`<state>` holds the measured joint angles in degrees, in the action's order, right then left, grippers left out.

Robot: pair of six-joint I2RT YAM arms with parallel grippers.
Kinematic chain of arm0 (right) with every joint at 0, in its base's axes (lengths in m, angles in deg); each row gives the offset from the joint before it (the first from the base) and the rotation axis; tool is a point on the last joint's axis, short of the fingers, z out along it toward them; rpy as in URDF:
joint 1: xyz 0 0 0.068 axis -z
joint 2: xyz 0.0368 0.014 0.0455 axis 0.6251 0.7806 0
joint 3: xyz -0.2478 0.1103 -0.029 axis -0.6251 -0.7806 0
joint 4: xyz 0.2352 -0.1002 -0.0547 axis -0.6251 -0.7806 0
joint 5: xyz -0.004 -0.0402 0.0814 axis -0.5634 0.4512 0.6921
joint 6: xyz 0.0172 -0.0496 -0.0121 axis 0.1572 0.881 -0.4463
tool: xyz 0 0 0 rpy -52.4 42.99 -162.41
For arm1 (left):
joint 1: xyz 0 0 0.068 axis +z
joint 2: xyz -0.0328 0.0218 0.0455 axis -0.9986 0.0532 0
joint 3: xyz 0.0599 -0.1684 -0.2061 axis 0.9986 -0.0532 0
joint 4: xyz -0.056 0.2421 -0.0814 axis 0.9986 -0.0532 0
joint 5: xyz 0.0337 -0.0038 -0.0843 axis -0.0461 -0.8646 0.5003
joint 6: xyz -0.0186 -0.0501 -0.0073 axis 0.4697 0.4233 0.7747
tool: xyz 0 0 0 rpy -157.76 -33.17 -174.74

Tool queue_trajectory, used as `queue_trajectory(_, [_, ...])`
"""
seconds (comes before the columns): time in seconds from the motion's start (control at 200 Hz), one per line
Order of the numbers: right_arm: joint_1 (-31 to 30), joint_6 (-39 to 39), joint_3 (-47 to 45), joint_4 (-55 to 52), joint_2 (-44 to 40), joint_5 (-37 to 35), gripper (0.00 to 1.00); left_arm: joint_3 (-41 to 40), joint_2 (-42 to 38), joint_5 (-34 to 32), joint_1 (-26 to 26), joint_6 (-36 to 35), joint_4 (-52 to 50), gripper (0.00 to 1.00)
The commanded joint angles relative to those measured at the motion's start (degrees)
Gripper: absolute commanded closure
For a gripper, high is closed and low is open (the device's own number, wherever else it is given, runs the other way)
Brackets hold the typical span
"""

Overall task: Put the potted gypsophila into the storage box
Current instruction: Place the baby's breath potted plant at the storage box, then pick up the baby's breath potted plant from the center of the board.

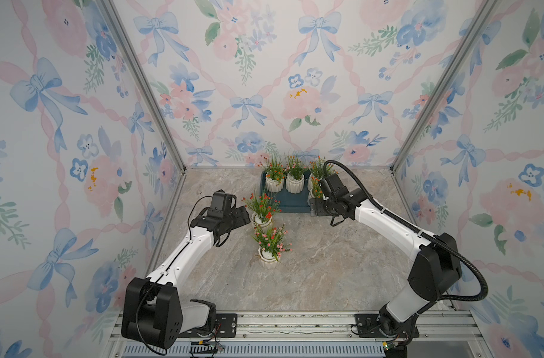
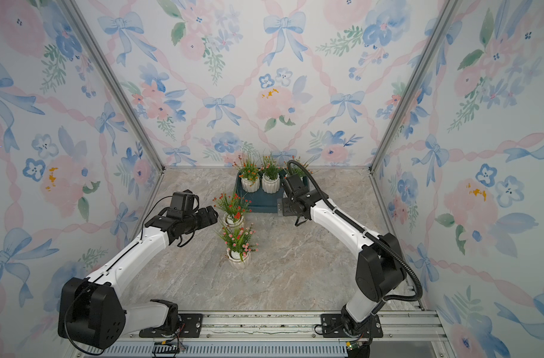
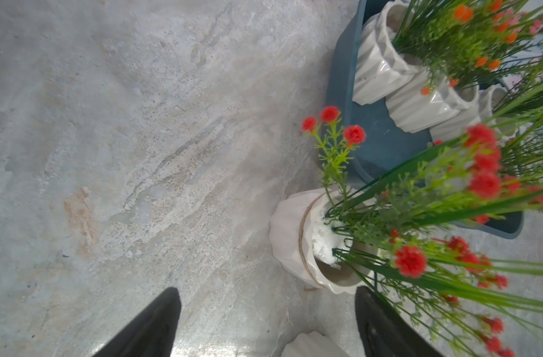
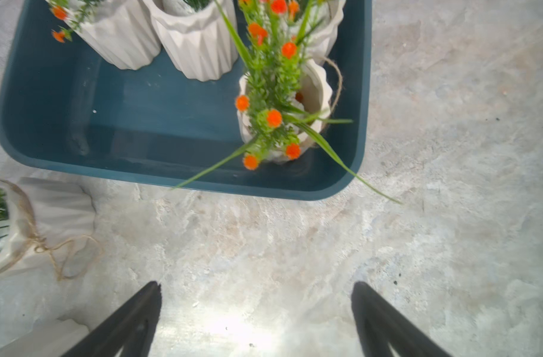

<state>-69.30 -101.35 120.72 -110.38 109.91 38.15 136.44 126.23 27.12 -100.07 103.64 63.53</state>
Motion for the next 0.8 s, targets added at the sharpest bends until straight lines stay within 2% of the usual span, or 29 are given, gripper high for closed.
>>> queue_trajectory(0.0, [2.8,0.6,-3.2,0.0,-1.5,2.2,0.03,2.6,3.8,-0.8,-0.7,0.7,-1.3,0.12])
queue_trajectory(0.22, [6.0,0.2,-8.0,1.8,-3.9,5.6,0.03,8.6,12.0,-1.9,-2.7,-0.6,-1.5,0.13])
queue_trajectory(0.38, [7.2,-0.3,-9.7,2.7,-4.2,6.3,0.03,11.4,16.8,-1.4,-3.4,-1.2,-1.5,0.23])
queue_trajectory(0.64, [8.1,-0.9,-10.9,3.3,-3.6,7.0,0.03,12.1,18.2,-5.0,-3.4,-1.3,-2.0,0.3])
queue_trajectory(0.73, [8.4,-1.0,-11.2,3.5,-3.2,7.2,0.03,12.2,18.7,-4.8,-3.4,-1.6,-2.0,0.37])
queue_trajectory(0.795, [8.5,-1.2,-11.3,3.7,-2.9,7.4,0.03,12.3,19.5,-4.6,-3.5,-1.7,-2.0,0.38])
